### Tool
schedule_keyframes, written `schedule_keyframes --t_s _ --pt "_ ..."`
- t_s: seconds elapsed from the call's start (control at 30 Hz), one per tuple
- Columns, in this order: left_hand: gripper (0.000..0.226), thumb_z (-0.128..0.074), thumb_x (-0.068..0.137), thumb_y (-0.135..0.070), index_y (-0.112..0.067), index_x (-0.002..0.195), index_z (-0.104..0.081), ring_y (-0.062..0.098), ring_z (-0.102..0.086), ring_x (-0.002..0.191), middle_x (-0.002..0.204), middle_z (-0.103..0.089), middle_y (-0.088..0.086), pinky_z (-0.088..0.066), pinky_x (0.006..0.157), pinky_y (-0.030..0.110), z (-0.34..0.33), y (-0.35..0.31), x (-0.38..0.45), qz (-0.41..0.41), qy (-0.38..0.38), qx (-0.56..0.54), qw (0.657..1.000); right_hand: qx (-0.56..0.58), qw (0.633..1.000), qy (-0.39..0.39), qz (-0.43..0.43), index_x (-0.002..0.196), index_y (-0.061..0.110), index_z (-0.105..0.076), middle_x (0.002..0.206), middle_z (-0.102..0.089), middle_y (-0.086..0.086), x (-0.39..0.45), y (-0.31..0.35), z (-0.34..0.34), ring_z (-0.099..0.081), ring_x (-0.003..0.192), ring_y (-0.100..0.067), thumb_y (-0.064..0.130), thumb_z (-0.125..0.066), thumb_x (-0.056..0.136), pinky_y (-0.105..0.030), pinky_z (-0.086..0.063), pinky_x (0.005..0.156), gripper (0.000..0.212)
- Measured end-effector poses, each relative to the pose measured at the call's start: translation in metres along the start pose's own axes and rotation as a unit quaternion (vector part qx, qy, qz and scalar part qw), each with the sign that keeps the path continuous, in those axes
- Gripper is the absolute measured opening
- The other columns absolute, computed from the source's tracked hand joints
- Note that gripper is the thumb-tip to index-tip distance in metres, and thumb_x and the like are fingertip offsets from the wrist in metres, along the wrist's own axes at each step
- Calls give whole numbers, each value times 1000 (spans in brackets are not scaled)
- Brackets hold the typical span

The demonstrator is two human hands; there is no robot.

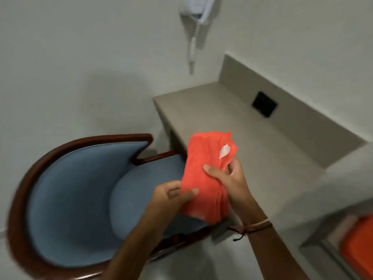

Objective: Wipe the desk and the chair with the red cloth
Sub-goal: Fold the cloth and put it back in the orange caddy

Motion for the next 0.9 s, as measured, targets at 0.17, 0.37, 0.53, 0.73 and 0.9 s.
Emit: schedule_keyframes --t_s 0.17,0.37,0.53,0.73,0.9 --pt "8 -71 90 -4 -1 97 -72 8 -70 73 81 -79 0 -58 63 19 -137 17 6 -102 35 99 989 -391 901 -110 151 149 24 -39 120 -70 8 -30 74 170 -66 107 -9 22 -87 77 -3 -46 94 87" --pt "41 -75 79 -24 -22 116 -58 13 -72 76 88 -75 1 -58 73 33 -283 67 4 -159 85 205 962 -663 695 -174 217 151 11 -48 97 -73 -3 -94 73 285 -68 87 -29 24 -54 89 -40 -49 89 63" --pt "46 -78 86 -23 -25 129 -63 13 -71 99 110 -73 -4 -57 89 34 -382 104 2 -239 153 314 906 -606 750 -251 83 149 8 -47 115 -71 -13 -126 38 406 -66 102 -36 23 -48 96 -50 -55 92 54" --pt "44 -63 98 -22 -16 141 -54 22 -59 121 131 -58 7 -45 103 19 -485 162 27 -248 270 447 816 -624 714 -305 -85 161 13 -23 143 -55 -14 -133 -9 519 -52 127 -31 16 -43 103 -46 -44 110 61" --pt "52 -43 104 -40 -26 153 -31 20 -42 131 153 -39 1 -39 113 33 -536 198 46 -308 278 655 631 -669 683 -261 -135 162 11 -17 162 -38 -18 -120 -34 551 -37 149 -36 18 -39 106 -51 -32 125 61"
Point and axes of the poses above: each hand's wrist, its own x-axis towards the middle knuckle, its own z-axis out of the back of the hand, y = z × x, the point moved 8 cm from there along x, towards the middle knuckle
